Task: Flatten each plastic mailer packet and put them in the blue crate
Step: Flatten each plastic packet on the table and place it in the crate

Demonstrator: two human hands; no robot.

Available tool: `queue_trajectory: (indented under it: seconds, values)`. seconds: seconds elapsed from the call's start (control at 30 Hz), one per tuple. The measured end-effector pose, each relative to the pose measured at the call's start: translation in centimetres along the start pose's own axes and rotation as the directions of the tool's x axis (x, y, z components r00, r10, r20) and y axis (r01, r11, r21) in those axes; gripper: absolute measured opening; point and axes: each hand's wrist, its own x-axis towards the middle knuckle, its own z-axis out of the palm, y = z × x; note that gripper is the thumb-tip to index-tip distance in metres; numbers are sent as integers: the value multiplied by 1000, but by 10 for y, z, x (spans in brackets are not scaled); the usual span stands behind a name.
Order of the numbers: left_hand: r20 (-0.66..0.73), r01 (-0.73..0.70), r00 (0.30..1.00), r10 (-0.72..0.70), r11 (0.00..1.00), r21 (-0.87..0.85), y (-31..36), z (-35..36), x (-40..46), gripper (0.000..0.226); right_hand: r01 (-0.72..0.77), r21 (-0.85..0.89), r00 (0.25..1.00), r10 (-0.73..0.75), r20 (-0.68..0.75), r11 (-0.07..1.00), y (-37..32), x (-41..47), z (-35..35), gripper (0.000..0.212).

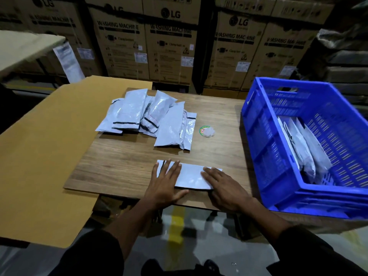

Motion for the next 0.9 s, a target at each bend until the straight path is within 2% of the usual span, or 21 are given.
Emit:
queue_trajectory:
  seconds: [0.07, 0.13, 0.2, 0.27, 0.37, 0.43, 0.47, 0.53, 0.6, 0.63, 0.7, 0.77, 0.9]
  values:
    - [-92, -105, 989, 115, 989, 106, 0, -1, 1, 61, -19, 77, 999, 21, -24, 997, 0, -4, -4, 72]
    - [-165, -99, 979, 117, 988, 116, 2, -8, 5, 49, -21, 97, 999, 25, -41, 995, -5, -12, -9, 78]
    - [-175, -51, 982, 69, 994, 101, 4, -16, 9, 51, 24, -48, 996, -28, -85, 999, -18, -21, -13, 85]
    - [-150, -50, 987, 64, 994, 97, 8, -22, 14, 51, 167, -283, 977, -198, -84, 944, -34, -27, -17, 83]
    - [-84, -45, 995, 52, 995, 92, 14, -33, 21, 54, 365, -444, 916, -401, 15, 818, -44, -20, -14, 53]
    - [-39, -26, 999, 29, 996, 90, 16, -37, 24, 56, 350, -462, 931, -356, 79, 814, -43, -11, -19, 30]
    - [-10, -20, 1000, 21, 996, 84, 16, -41, 25, 56, 322, -451, 943, -323, 78, 832, -42, -7, -20, 25]
    - [8, -22, 1000, 22, 996, 86, 13, -43, 27, 57, 226, -346, 974, -217, 65, 910, -37, 1, -28, 31]
    - [-40, 25, 999, -22, 997, 68, 12, -45, 25, 64, 165, -282, 986, -161, 36, 945, -33, 8, -38, 43]
    - [-96, 90, 991, -88, 996, 16, 13, -47, 22, 72, 174, -306, 983, -183, -3, 936, -29, 12, -42, 50]
    - [-185, 253, 942, -279, 956, -150, 19, -45, 17, 89, 119, -279, 991, -129, -20, 953, -21, 13, -54, 56]
    - [-208, 336, 897, -390, 908, -251, 25, -36, 13, 97, 92, -256, 987, -123, -107, 962, -11, 10, -65, 39]
    - [-126, 262, 950, -287, 948, -182, 42, -15, 16, 85, 15, -151, 947, -62, -316, 988, 14, 5, -92, 49]
